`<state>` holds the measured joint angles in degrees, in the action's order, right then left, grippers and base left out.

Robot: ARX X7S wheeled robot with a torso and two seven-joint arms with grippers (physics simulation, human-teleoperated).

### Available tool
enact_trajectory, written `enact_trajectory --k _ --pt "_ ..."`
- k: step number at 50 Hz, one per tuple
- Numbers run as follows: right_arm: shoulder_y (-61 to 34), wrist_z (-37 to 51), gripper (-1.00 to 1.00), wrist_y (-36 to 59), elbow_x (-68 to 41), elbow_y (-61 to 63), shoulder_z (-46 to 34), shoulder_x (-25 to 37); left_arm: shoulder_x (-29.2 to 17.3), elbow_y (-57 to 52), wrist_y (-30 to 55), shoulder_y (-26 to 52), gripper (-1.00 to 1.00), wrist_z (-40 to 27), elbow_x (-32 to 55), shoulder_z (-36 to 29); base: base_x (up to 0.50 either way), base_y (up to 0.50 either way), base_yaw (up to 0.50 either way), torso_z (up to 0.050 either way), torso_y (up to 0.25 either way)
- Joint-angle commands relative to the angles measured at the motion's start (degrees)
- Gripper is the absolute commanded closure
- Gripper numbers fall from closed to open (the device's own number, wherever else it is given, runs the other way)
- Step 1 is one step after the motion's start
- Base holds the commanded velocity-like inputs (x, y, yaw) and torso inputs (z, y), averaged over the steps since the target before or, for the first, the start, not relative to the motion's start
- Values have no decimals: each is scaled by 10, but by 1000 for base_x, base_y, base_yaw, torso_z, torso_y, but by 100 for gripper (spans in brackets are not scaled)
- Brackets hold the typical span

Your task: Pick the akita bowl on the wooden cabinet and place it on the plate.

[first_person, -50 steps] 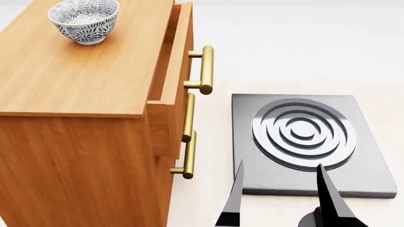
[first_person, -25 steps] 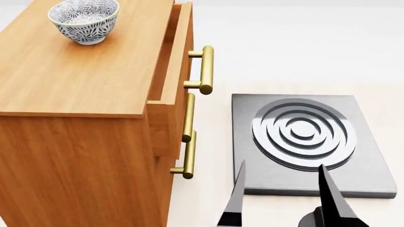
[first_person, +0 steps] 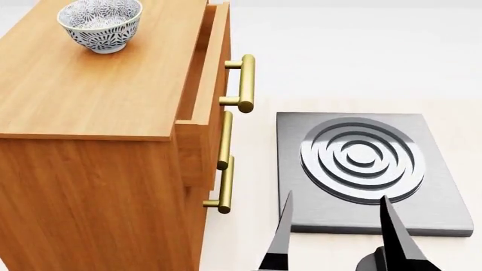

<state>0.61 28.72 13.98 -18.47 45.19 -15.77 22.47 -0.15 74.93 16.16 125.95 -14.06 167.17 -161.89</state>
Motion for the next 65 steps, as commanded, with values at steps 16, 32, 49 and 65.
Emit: enact_trajectory --k 16,32,49,65 --pt "0 2 -100 -5 -6 -2 -2 3 -1 0 16 23 -100 7 82 -97 0 0 0 0 -192" --pt "0 5 -100 -6 -7 -1 -3 6 -1 1 62 33 -100 28 64 -101 0 0 0 0 -77" --pt "-1 7 -100 -9 -8 -1 -6 8 0 0 155 73 -100 46 73 -138 0 0 0 0 0" --pt "-1 9 -100 -10 -10 -1 -8 10 -3 1 168 90 -100 45 70 -140 0 0 0 0 -14"
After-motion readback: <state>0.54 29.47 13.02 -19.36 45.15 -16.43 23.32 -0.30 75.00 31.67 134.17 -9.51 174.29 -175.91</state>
